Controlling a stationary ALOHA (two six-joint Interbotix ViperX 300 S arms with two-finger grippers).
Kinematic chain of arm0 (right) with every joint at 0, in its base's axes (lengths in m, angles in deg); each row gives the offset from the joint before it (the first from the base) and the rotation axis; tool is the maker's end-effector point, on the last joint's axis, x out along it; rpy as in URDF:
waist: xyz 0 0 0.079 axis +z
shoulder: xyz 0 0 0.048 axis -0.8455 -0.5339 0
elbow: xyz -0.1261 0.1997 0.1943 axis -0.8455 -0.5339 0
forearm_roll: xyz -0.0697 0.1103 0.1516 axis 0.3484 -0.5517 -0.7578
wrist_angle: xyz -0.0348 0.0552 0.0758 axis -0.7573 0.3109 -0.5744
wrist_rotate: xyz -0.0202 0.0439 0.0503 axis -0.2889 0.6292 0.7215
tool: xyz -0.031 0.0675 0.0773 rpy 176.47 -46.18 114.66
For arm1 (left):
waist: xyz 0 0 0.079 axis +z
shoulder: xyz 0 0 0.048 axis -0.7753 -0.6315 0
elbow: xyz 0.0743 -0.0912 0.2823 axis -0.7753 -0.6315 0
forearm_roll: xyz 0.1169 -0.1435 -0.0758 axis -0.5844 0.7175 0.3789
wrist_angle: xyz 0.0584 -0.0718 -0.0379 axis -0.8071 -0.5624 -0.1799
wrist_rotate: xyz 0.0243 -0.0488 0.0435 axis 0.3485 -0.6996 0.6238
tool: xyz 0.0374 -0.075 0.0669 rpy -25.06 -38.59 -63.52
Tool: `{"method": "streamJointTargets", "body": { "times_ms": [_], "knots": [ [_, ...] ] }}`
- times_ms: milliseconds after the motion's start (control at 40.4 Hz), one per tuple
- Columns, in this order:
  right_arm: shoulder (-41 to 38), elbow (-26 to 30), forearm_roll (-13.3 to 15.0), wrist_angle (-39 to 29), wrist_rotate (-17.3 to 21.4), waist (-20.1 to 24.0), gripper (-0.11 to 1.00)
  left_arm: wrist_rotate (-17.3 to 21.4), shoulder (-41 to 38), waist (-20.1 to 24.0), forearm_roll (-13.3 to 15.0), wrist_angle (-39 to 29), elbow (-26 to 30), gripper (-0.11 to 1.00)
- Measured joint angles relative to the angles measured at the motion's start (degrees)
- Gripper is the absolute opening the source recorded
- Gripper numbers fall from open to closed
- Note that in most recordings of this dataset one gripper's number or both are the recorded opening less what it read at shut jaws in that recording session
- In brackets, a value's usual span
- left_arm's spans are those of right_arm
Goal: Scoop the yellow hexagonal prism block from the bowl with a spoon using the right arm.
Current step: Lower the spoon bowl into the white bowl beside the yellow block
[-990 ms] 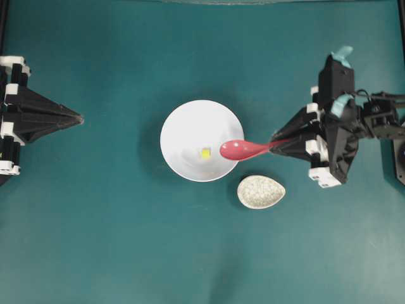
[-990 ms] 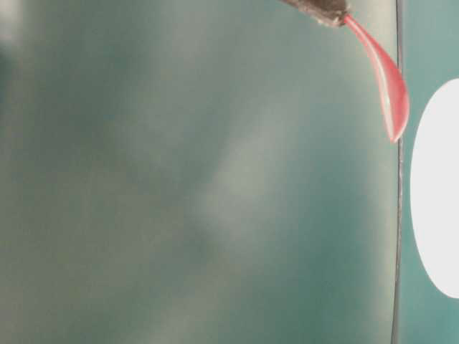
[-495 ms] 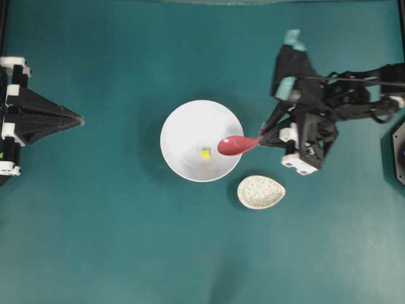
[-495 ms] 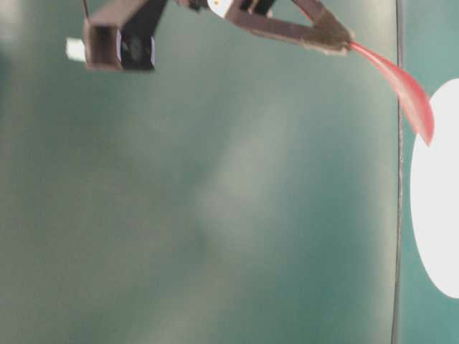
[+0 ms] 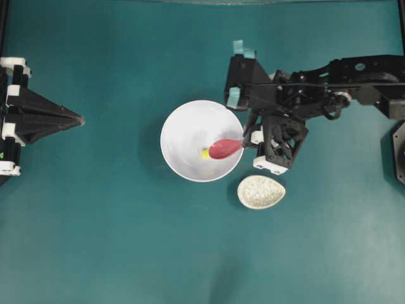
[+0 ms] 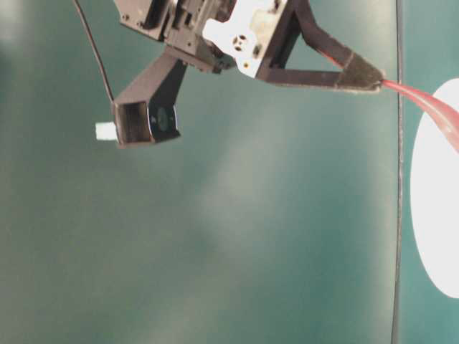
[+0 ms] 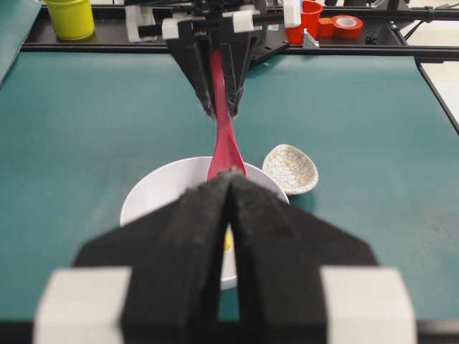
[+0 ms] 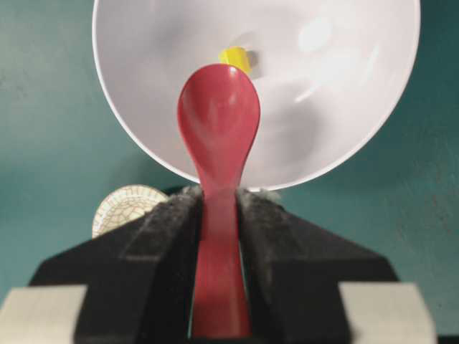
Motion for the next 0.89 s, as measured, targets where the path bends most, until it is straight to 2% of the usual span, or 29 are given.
{"method": "streamJointTargets", "body": {
  "times_ms": [396,891],
  "knots": [
    [-3.52,2.99,3.25,-3.96,2.2,0.0,0.23,0.0,0.0,0.0,0.0,0.0,0.0,0.0],
    [-5.98,3.78,3.6,-4.13,2.37,0.0,0.23,0.0,-0.09,0.0,0.0,0.09,0.09,0.0]
  ]
}}
